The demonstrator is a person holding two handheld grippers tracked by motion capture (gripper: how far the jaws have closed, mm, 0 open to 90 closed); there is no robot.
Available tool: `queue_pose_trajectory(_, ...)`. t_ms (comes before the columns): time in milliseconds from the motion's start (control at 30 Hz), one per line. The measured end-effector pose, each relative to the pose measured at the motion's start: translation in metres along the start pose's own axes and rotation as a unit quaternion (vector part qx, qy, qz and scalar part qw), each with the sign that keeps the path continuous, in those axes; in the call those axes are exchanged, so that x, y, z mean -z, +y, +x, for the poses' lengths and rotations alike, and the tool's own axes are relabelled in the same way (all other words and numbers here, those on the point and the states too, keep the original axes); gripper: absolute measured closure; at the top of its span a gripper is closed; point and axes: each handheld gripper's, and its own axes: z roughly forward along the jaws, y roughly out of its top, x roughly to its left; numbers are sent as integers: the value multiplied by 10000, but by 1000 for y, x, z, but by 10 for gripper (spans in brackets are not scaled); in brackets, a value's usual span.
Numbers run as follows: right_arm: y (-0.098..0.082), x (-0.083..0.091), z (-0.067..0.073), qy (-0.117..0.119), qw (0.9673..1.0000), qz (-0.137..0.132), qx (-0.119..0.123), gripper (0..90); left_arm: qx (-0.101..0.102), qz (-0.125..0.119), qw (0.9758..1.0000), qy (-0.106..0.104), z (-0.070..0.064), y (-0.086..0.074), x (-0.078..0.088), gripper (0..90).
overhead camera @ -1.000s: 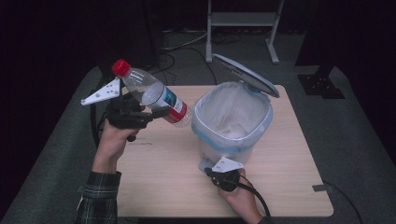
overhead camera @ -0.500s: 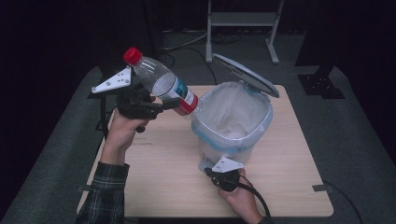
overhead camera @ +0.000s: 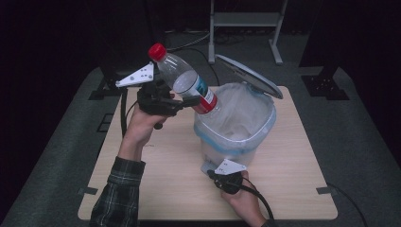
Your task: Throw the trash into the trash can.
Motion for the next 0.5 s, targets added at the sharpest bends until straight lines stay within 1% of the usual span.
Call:
queue_pose_trajectory(167,0,0,0,3,10000,-2,2,893,51,28,10000,-62,4,-7,-11,292)
queue_pose_trajectory(267,0,0,0,2,10000,-5,10,893,70,110,9999,-68,6,-13,-17,292)
queue_pose_trajectory(500,0,0,0,14,10000,2,-2,893,74,202,9998,-51,10,-22,-24,291)
